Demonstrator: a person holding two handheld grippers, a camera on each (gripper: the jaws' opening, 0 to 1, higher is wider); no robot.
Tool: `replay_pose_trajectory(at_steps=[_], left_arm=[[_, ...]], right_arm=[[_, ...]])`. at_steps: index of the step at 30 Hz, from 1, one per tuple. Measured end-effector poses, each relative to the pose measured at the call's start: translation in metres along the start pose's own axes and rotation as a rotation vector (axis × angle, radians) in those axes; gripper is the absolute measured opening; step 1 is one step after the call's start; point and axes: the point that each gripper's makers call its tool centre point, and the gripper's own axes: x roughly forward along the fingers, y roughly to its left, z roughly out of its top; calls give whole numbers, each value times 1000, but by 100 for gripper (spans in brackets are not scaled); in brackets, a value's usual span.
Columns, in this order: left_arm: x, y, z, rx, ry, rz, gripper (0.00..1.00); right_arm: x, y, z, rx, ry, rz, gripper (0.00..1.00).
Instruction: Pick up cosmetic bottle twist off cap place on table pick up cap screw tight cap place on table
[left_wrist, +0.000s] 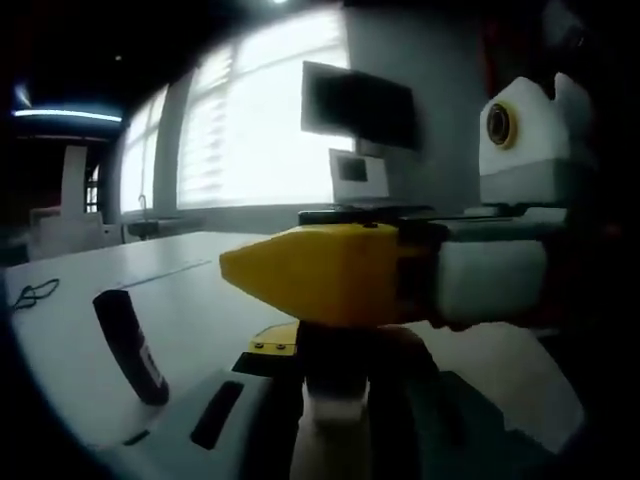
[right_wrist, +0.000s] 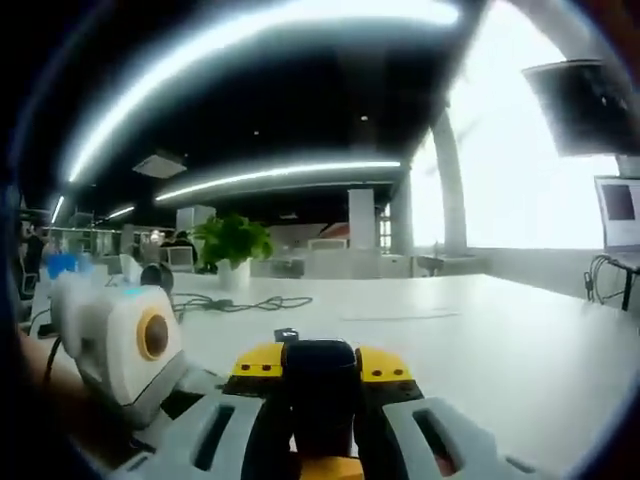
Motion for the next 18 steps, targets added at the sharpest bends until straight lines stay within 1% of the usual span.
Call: replay_pose_trajectory(at_steps=[4, 5, 6, 9, 13, 18], left_arm=[[0, 2, 0, 11, -2, 27, 12], [0, 2, 1, 12, -4, 30, 12], [0, 5, 1, 34, -2, 52, 12], [0, 5, 1, 20, -5, 55, 12], [0, 6, 0, 5, -10, 55, 13], [1, 5, 0, -8, -16, 40, 14]], right_arm=[[1, 0, 0, -1, -5, -5, 17], [1, -2, 0, 12, -4, -15, 17], [1, -2, 0, 31, -5, -17, 17], [2, -2, 0, 18, -6, -27, 17], [3, -3, 0, 14, -11, -23, 17], [4, -3, 1, 16, -13, -17, 18]])
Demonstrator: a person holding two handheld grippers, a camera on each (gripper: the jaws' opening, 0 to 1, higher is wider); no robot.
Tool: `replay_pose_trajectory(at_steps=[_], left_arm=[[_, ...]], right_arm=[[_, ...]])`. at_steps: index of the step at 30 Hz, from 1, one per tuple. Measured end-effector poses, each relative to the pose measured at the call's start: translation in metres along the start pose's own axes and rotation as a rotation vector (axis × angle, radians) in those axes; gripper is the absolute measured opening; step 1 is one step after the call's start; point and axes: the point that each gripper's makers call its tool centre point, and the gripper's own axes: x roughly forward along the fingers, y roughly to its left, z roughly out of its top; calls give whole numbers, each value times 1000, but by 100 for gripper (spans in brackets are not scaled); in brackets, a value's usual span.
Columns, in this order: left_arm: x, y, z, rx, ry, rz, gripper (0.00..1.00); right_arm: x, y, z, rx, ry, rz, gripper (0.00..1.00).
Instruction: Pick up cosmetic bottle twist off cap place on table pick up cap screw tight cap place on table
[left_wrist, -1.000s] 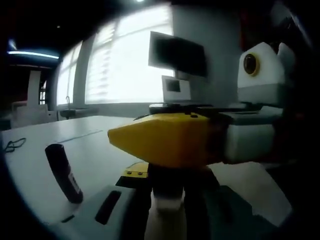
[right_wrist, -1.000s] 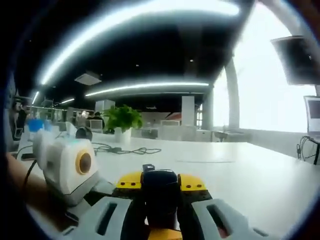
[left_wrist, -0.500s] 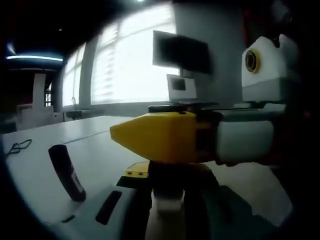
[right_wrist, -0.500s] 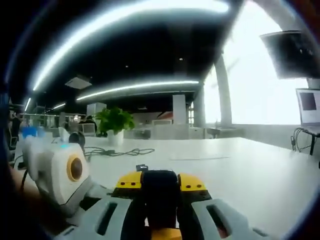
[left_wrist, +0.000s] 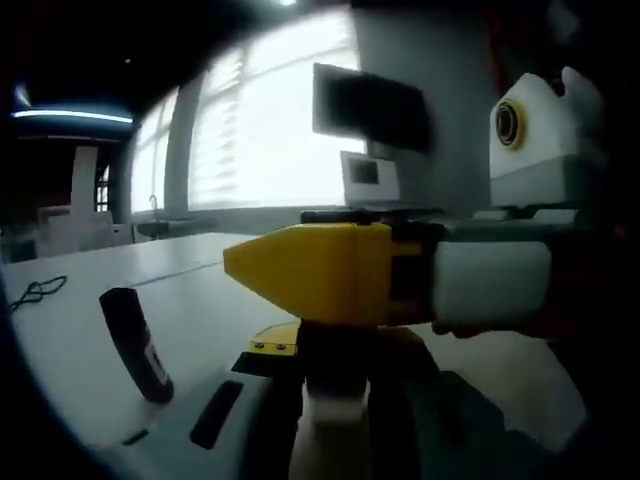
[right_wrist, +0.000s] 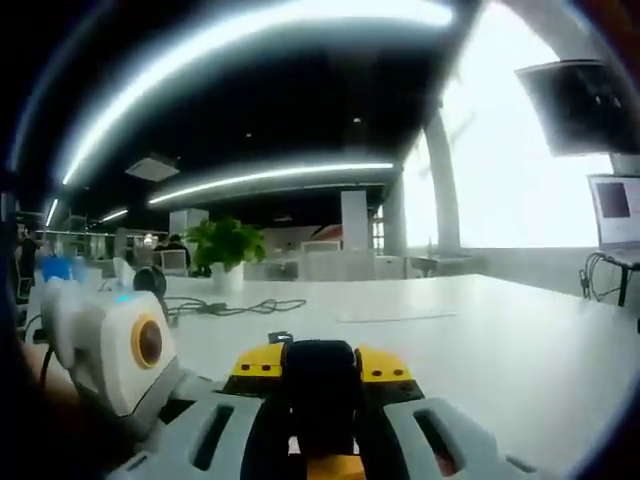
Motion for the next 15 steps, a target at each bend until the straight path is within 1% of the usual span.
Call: replay_pose_trajectory(at_steps=[3, 6, 7, 8, 10, 11, 12, 14, 15], left_arm=[[0, 0, 0, -1, -3, -2, 14], [0, 0, 0, -8, -6, -4, 14], [0, 1, 0, -12, -6, -3, 14], [0, 0, 0, -15, -6, -3, 14], [0, -1, 0, -15, -7, -3, 14], [0, -1, 0, -13, -8, -2, 14], [0, 0, 0, -12, -9, 0, 14], [0, 1, 0, -11, -12, 2, 14], [-1, 1, 1, -2, -13, 0, 15]], right_arm=[[0, 1, 0, -5, 0, 7, 18], [0, 2, -1, -42, 7, 30, 18], [0, 3, -6, -35, 36, 43, 19], [-1, 4, -12, -6, 63, 59, 20], [-1, 4, -13, -12, 48, 77, 28], [-2, 4, -13, -14, 48, 81, 30], [-4, 5, -11, -20, 33, 101, 30], [-6, 4, -8, -21, 19, 110, 30], [-6, 4, -7, -7, 14, 125, 30]])
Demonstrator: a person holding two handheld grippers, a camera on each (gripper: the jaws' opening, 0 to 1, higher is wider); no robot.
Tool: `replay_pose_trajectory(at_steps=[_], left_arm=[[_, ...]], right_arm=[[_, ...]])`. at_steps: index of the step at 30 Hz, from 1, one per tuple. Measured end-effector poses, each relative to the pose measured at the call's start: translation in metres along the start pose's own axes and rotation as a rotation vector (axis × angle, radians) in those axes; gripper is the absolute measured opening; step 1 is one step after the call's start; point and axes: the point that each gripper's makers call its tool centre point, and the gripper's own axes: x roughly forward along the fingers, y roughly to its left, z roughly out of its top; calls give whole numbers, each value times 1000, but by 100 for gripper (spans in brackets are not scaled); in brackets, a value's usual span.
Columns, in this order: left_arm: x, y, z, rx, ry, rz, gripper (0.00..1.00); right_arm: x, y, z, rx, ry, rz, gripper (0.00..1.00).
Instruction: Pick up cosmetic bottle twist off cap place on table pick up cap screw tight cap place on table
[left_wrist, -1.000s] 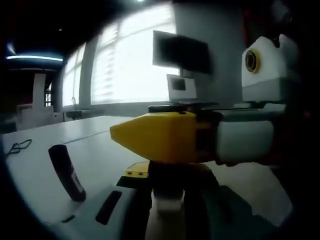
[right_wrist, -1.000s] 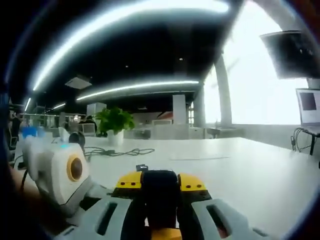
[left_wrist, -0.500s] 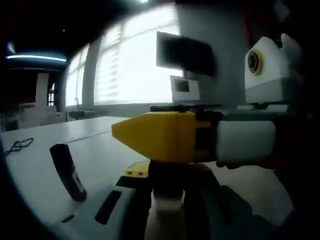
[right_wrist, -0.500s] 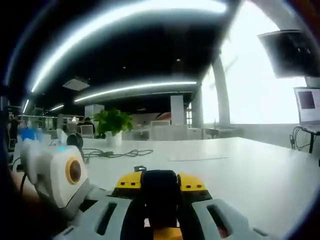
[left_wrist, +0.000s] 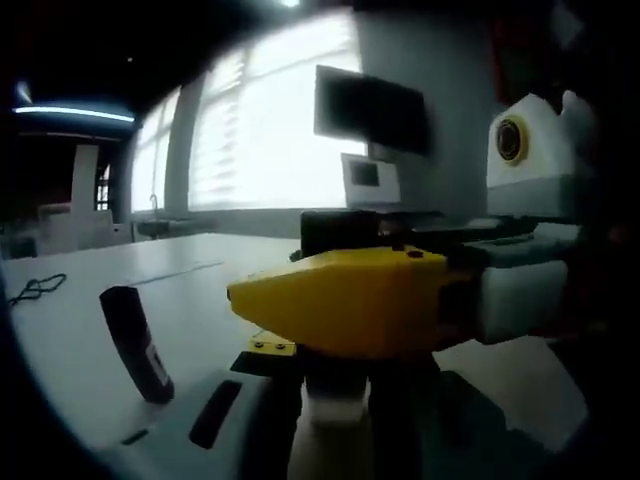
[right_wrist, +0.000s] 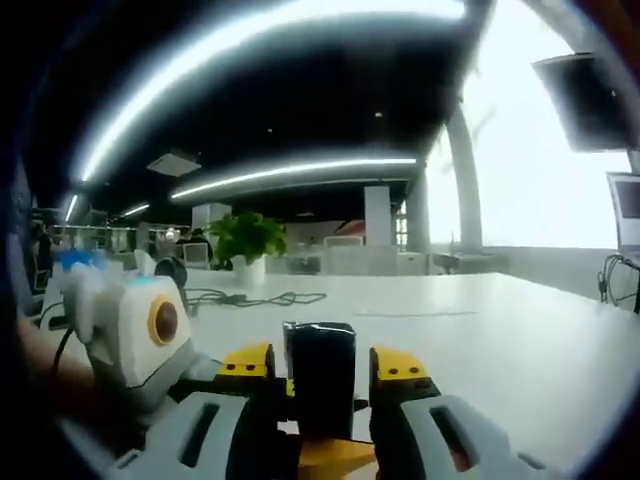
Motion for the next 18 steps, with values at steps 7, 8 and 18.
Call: replay_pose_trajectory(at_steps=[7, 8, 18], left_arm=[[1, -4, 1, -3, 5, -32, 15], [1, -5, 1, -6, 6, -33, 15], [-4, -3, 2, -7, -2, -40, 16]], right_arm=[[-2, 1, 4, 10, -9, 58, 31], [-3, 3, 5, 10, -11, 65, 31], [-8, 8, 7, 18, -20, 119, 34]])
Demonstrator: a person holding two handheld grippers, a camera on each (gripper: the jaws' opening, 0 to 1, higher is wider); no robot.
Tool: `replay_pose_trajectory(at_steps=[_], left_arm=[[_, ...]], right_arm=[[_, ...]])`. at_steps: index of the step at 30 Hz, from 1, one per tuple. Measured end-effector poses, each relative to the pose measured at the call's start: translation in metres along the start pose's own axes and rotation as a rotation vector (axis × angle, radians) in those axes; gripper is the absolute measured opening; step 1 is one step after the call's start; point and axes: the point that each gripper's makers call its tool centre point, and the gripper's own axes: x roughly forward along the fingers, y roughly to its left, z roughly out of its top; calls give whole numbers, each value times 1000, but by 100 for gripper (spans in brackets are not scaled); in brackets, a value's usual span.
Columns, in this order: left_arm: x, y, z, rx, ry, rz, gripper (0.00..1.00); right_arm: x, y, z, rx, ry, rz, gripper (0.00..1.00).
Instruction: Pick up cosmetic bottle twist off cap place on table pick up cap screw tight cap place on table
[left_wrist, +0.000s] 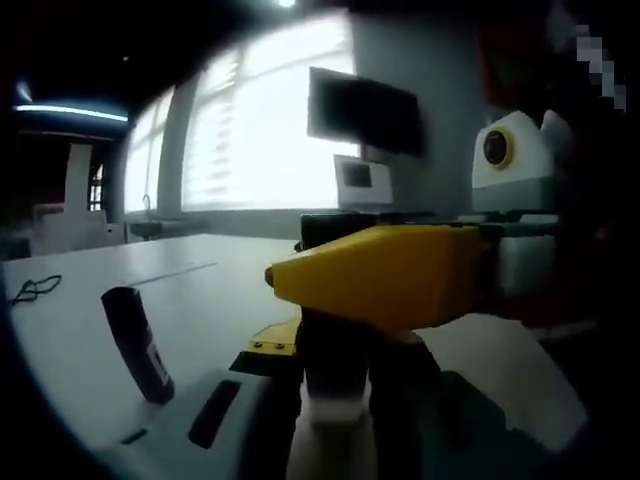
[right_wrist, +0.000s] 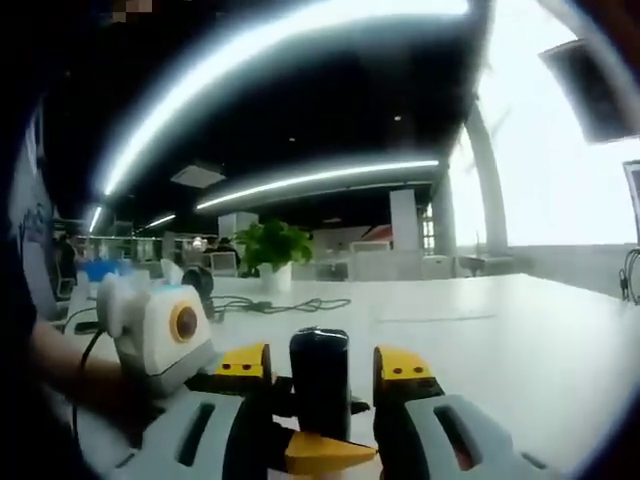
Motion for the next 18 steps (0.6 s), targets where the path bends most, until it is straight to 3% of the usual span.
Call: replay_pose_trajectory(at_steps=[7, 18], left_arm=[[-1, -1, -1, 8, 7, -1, 17], [-18, -9, -6, 27, 30, 37, 16]], right_arm=[[-8, -2, -8, -3, 25, 16, 33], [-12, 2, -18, -45, 61, 20, 23]])
